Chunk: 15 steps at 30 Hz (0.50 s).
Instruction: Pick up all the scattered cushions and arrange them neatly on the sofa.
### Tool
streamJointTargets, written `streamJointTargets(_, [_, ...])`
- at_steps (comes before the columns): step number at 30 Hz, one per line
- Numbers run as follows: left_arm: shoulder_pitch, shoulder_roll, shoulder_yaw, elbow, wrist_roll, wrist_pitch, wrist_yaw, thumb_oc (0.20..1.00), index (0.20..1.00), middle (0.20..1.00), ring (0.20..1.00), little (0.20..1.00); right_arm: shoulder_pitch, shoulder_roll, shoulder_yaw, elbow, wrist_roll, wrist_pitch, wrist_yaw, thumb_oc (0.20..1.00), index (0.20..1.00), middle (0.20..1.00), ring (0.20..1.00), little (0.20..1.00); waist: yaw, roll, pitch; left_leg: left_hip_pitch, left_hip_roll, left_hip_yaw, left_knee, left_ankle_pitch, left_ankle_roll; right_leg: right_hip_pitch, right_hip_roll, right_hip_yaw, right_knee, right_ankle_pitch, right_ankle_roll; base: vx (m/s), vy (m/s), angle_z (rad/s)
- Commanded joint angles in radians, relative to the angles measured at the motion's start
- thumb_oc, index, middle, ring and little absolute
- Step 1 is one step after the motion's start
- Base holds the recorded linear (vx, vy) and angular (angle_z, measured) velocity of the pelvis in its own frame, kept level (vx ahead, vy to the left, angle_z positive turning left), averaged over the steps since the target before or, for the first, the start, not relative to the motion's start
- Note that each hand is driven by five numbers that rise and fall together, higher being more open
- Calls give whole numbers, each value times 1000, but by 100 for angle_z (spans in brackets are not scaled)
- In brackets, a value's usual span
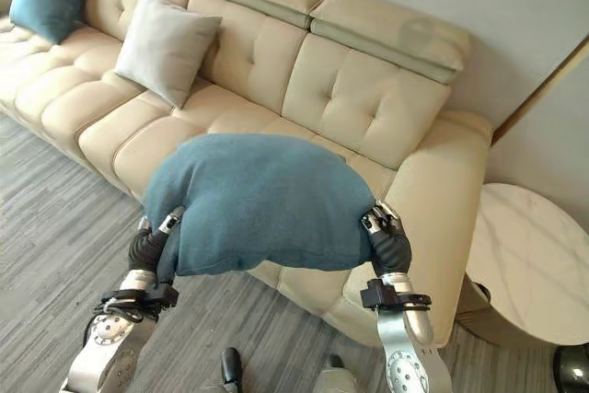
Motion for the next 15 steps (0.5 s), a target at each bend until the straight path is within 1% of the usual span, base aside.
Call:
streamJointTargets(1, [-136, -28, -20, -91, 49, -115, -13, 200, 200, 200, 200, 200, -95, 25, 28, -114, -6, -101, 58, 200, 200, 200, 200, 200, -8, 0, -8, 146, -46, 91, -7, -208, -55, 16, 49, -198, -108, 23, 3, 282, 15, 30])
streamJointTargets(2, [-140, -30, -18, -89, 60, -116, -3, 200, 200, 200, 200, 200, -94, 24, 35, -113, -5, -104, 61, 200, 200, 200, 200, 200, -9, 3, -5, 168, -43, 94, -7, -224, -59, 14, 44, -265, -98, 15, 5, 280, 11, 22])
streamJointTargets(3, [-142, -31, -21, -86, 69, -115, -2, 200, 200, 200, 200, 200, -91, 17, 36, -108, -11, -105, 60, 200, 200, 200, 200, 200, -10, -4, -9, 178, -52, 100, -7, -229, -59, 12, 42, -289, -104, 17, -2, 290, -25, 3])
streamJointTargets(4, [-138, -37, -23, -91, 75, -116, -4, 200, 200, 200, 200, 200, -80, 12, 29, -117, -14, -106, 61, 200, 200, 200, 200, 200, -18, -5, -13, 199, -53, 96, 1, -250, -61, 35, 49, -284, -117, 2, -8, 315, -38, -35])
streamJointTargets(5, [-132, -41, -23, -95, 82, -114, -7, 200, 200, 200, 200, 200, -67, 12, 24, -124, 2, -103, 74, 200, 200, 200, 200, 200, -26, -6, -17, 211, -53, 97, 32, -276, -67, 48, 53, -270, -110, 0, -20, 354, -50, -16])
streamJointTargets(6, [-131, -49, -20, -97, 74, -119, -9, 200, 200, 200, 200, 200, -60, 8, 20, -124, 16, -110, 76, 200, 200, 200, 200, 200, -33, -6, -24, 218, -49, 102, 69, -303, -76, 62, 51, -266, -112, -5, -30, 386, -64, 4])
streamJointTargets(7, [-122, -53, -21, -108, 73, -124, -11, 200, 200, 200, 200, 200, -43, 0, 11, -131, 22, -114, 72, 200, 200, 200, 200, 200, -48, -3, -32, 222, -39, 114, 132, -336, -93, 82, 51, -260, -115, -18, -47, 326, -73, 10])
streamJointTargets(8, [-114, -55, -20, -114, 67, -125, -16, 200, 200, 200, 200, 200, -40, -7, 10, -136, 26, -109, 74, 200, 200, 200, 200, 200, -51, 1, -33, 212, -26, 119, 202, -338, -105, 101, 56, -256, -118, -27, -57, 310, -92, 6])
streamJointTargets(9, [-105, -60, -19, -117, 61, -128, -19, 200, 200, 200, 200, 200, -42, -19, 17, -132, 31, -107, 80, 200, 200, 200, 200, 200, -50, 2, -31, 189, -7, 123, 305, -316, -121, 128, 64, -244, -130, -33, -70, 250, -98, 8])
streamJointTargets(10, [-97, -60, -16, -119, 60, -128, -17, 200, 200, 200, 200, 200, -45, -33, 26, -125, 32, -104, 79, 200, 200, 200, 200, 200, -41, 1, -24, 155, 9, 113, 404, -291, -136, 156, 78, -221, -145, -40, -87, 164, -99, 8])
streamJointTargets(11, [-93, -61, -13, -117, 60, -129, -10, 200, 200, 200, 200, 200, -50, -43, 28, -119, 35, -98, 78, 200, 200, 200, 200, 200, -29, -11, -13, 106, 4, 103, 489, -238, -143, 169, 76, -215, -161, -27, -105, 129, -80, -27])
streamJointTargets(12, [-91, -63, -9, -114, 57, -130, -7, 200, 200, 200, 200, 200, -52, -48, 30, -112, 40, -89, 80, 200, 200, 200, 200, 200, -20, -15, -12, 67, 6, 79, 529, -224, -148, 182, 82, -198, -173, -31, -111, 99, -34, -49])
streamJointTargets(13, [-85, -66, -6, -113, 51, -127, -3, 200, 200, 200, 200, 200, -52, -53, 31, -110, 41, -84, 82, 200, 200, 200, 200, 200, -16, -21, -11, 41, 16, 66, 534, -226, -141, 195, 78, -184, -181, -34, -108, 174, 5, -62])
streamJointTargets(15, [-67, -66, 3, -120, 51, -126, -1, 200, 200, 200, 200, 200, -54, -59, 34, -106, 39, -76, 82, 200, 200, 200, 200, 200, -5, -30, -13, 13, 35, 56, 507, -251, -120, 213, 68, -156, -191, -36, -97, 195, 76, -44])
